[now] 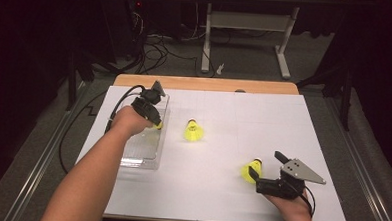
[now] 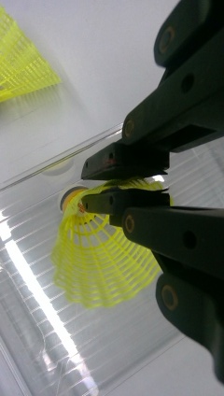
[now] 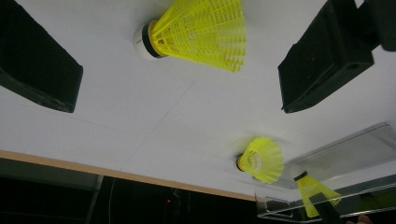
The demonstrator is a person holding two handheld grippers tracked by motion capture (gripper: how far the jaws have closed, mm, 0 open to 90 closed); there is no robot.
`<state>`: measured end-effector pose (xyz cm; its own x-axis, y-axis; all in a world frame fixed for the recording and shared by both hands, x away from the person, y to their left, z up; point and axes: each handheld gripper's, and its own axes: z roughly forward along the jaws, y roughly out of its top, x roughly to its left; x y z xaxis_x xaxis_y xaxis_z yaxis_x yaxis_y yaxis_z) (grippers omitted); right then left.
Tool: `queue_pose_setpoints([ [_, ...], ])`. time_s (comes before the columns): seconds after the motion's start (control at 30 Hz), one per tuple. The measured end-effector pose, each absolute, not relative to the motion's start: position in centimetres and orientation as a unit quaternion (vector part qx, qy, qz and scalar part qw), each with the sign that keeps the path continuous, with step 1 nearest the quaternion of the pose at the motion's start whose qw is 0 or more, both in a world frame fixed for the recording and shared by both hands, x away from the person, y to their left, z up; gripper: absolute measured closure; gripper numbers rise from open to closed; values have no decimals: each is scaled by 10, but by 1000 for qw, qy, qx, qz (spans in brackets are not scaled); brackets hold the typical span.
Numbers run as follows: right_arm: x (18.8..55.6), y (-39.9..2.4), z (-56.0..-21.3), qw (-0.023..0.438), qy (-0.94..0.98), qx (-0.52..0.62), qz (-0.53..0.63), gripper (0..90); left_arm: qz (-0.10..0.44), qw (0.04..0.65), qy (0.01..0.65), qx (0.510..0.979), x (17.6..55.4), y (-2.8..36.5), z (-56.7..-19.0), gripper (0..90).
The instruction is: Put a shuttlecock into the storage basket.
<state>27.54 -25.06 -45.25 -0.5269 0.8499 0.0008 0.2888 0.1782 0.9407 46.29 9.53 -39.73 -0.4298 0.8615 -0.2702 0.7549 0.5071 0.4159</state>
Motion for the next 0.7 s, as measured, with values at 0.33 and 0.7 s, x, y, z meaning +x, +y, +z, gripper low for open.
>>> queue_pose_setpoints([
  [0.33,276,-250,-453,280,716,397,501,4,112,213,850,468,461,98,-394,730],
  [0.7,276,-249,-453,280,717,396,501,4,103,206,854,466,456,103,-386,639],
])
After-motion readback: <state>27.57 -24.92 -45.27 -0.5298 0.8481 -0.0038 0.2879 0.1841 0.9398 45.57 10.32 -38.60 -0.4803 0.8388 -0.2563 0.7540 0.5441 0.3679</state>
